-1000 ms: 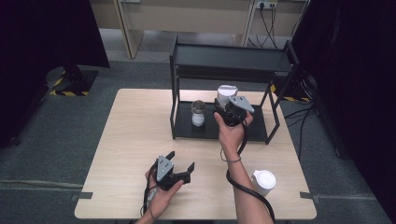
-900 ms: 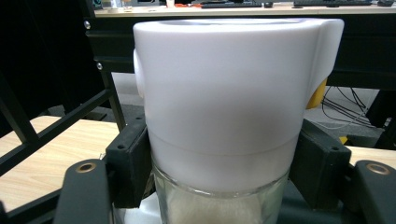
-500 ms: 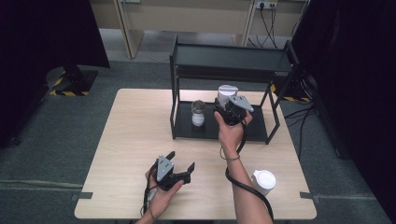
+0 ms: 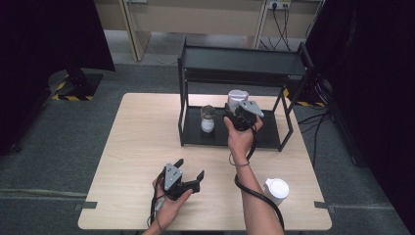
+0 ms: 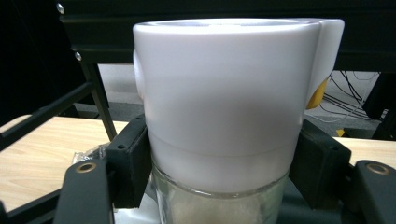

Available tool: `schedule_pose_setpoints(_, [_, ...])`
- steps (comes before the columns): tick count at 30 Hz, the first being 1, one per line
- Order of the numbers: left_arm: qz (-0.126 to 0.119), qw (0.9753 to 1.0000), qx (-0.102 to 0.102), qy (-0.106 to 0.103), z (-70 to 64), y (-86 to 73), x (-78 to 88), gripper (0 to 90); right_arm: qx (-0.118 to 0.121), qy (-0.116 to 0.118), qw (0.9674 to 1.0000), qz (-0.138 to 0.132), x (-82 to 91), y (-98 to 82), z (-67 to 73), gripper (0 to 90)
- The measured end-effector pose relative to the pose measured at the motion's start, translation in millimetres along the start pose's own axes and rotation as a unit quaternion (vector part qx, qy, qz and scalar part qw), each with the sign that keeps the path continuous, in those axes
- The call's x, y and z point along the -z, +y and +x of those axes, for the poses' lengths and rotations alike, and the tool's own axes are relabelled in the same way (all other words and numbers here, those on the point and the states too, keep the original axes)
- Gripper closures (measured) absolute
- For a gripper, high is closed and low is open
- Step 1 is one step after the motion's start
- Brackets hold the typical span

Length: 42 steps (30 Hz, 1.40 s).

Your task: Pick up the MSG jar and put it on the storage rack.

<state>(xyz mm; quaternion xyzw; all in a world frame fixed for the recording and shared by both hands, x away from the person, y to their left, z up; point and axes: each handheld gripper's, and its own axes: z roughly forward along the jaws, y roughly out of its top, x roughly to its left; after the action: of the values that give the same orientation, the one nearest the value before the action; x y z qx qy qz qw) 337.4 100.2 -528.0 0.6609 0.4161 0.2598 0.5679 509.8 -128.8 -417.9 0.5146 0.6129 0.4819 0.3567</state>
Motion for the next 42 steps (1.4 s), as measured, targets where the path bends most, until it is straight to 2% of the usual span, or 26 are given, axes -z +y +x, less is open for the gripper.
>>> schedule_pose_setpoints(16, [0.0,1.0,0.002,-0.001,0.1,0.1,-0.2,9.1,-0.013,-0.007,0.9998,0.015,-18.8,-21.1,-4.2,31.0])
schedule_pose_setpoints(26, [0.0,1.0,0.0,-0.001,0.1,0.0,0.1,9.1,-0.003,0.0,0.9999,0.015,-32.3,-34.3,-0.1,31.0])
schedule_pose_setpoints(28, [0.0,1.0,0.002,-0.001,0.3,0.0,0.0,9.0,-0.009,0.001,0.9998,0.017,-34.9,-37.1,0.7,31.0])
schedule_pose_setpoints(38, [-0.001,1.0,0.0,-0.002,0.0,-0.1,-0.1,9.0,0.004,-0.004,0.9997,0.025,-42.5,-44.9,0.8,31.0])
schedule_pose_setpoints(42, [0.0,1.0,-0.001,-0.002,0.1,0.0,0.1,9.0,0.002,-0.009,0.9997,0.024,-44.0,-45.9,-0.9,31.0])
